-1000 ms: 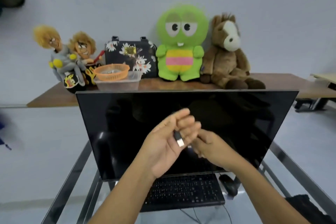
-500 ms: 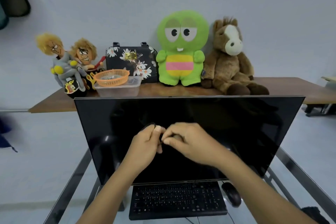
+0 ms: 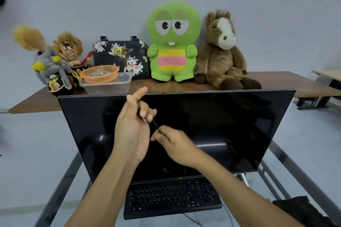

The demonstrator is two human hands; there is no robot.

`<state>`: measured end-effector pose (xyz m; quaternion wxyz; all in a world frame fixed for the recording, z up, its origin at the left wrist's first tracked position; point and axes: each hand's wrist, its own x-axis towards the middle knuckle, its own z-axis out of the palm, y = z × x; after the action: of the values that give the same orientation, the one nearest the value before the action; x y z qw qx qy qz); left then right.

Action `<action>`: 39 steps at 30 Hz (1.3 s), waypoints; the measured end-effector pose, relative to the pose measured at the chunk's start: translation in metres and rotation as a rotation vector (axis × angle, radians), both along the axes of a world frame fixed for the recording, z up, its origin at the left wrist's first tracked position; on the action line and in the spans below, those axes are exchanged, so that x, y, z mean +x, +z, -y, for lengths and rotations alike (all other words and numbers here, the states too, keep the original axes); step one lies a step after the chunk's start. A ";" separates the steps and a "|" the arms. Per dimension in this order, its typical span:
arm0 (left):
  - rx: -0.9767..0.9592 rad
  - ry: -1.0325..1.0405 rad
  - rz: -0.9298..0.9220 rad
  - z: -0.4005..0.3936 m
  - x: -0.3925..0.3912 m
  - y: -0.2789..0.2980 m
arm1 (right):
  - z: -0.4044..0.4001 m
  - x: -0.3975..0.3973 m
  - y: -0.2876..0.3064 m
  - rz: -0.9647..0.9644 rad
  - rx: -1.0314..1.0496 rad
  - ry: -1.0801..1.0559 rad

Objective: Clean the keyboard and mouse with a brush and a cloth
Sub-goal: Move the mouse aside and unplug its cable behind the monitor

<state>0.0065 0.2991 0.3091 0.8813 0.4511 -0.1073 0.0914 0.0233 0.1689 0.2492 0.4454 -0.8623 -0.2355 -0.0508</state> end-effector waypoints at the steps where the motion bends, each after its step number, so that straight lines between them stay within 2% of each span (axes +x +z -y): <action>1: 0.170 0.153 0.049 -0.005 0.007 -0.005 | -0.003 -0.004 -0.006 -0.002 -0.061 0.029; 3: 0.643 0.442 0.171 -0.016 0.017 -0.017 | -0.007 -0.011 -0.011 0.036 -0.180 0.080; 4: 0.914 0.498 0.228 -0.020 0.021 -0.024 | -0.008 -0.014 -0.008 0.076 -0.221 0.094; 5: 1.157 0.483 0.252 -0.024 0.022 -0.032 | -0.007 -0.015 -0.001 0.140 -0.255 0.099; 6: 1.301 0.404 0.224 -0.027 0.022 -0.040 | -0.005 -0.016 0.009 0.219 -0.290 0.103; 7: 1.311 0.286 0.137 -0.030 0.020 -0.046 | -0.002 -0.016 0.020 0.288 -0.311 0.114; 8: 1.228 0.136 0.020 -0.031 0.014 -0.049 | 0.001 -0.016 0.032 0.325 -0.303 0.126; 10: 0.937 -0.187 -0.185 -0.029 -0.001 -0.048 | 0.007 -0.012 0.051 0.315 -0.199 0.124; 13: 0.466 -0.557 -0.237 -0.023 -0.019 -0.039 | 0.006 -0.001 0.063 0.161 0.026 0.099; 16: 0.155 -0.587 -0.170 -0.013 -0.028 -0.023 | -0.005 0.002 0.055 -0.091 0.270 0.080; 19: -0.056 -0.418 -0.153 -0.009 -0.026 -0.012 | -0.016 -0.005 0.038 -0.332 0.519 0.031; 23: -0.050 -0.118 -0.191 -0.014 -0.018 -0.011 | -0.030 -0.024 0.022 -0.414 0.590 -0.112; 26: 0.034 0.028 -0.233 -0.011 -0.015 -0.022 | -0.037 -0.033 0.012 -0.378 0.507 -0.161; 29: 0.119 0.141 -0.251 -0.002 -0.017 -0.037 | -0.038 -0.038 0.006 -0.415 0.510 -0.169; 31: 0.111 0.203 -0.257 0.004 -0.020 -0.046 | -0.032 -0.042 0.002 -0.342 0.380 -0.203; 33: 0.104 0.240 -0.265 0.007 -0.021 -0.053 | -0.023 -0.044 -0.008 -0.268 0.185 -0.217; 35: 0.082 0.216 -0.319 0.016 -0.020 -0.064 | -0.008 -0.046 -0.021 -0.337 0.113 -0.212; 39: -0.114 0.060 -0.481 0.037 -0.017 -0.095 | 0.026 -0.059 -0.034 -0.673 0.355 -0.205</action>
<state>-0.0103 0.2618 0.2145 0.9023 0.4124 0.1244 0.0136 -0.0354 0.1433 0.2153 0.6324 -0.7595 0.0235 0.1506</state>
